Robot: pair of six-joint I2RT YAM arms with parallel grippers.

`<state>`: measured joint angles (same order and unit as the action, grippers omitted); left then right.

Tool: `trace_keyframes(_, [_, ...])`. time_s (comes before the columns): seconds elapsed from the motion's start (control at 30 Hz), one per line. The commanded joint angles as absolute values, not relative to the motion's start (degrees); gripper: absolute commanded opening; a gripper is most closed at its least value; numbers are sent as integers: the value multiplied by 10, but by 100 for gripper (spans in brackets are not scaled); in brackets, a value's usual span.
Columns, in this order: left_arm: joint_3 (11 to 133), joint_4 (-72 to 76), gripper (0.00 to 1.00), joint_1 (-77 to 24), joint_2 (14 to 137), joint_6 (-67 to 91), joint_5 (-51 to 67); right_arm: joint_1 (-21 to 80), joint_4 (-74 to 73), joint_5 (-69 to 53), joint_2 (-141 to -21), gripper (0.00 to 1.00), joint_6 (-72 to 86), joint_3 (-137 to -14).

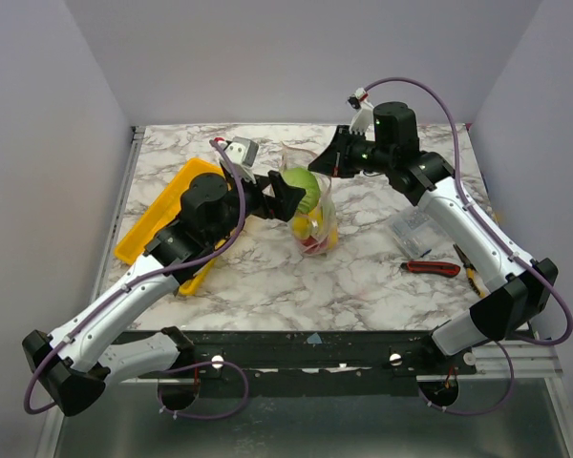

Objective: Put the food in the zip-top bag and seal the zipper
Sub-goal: Place the fake vegetable in the zipper food storage bag, then adjust the zipper food storage bag at the center of the board.

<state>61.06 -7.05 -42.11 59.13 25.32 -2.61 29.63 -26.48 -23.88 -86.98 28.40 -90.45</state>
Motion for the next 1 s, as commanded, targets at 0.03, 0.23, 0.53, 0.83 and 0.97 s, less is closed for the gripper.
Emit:
trace_keyframes(0.03, [672, -126, 98, -423, 615, 248, -29, 299, -248, -248, -857, 1, 276, -906])
trace_keyframes(0.23, [671, -128, 98, -422, 604, 241, -45, 299, -256, -248, -860, 1, 273, -912])
trace_keyframes(0.53, [652, -166, 66, -354, 582, 319, -42, 299, -285, -248, -867, 1, 251, -924])
trace_keyframes(0.83, [651, -144, 64, -336, 637, 338, 88, 300, -324, -248, -878, 0, 230, -943])
trace_keyframes(0.97, [659, -143, 56, -334, 656, 353, 105, 301, -349, -261, -892, 1, 226, -958])
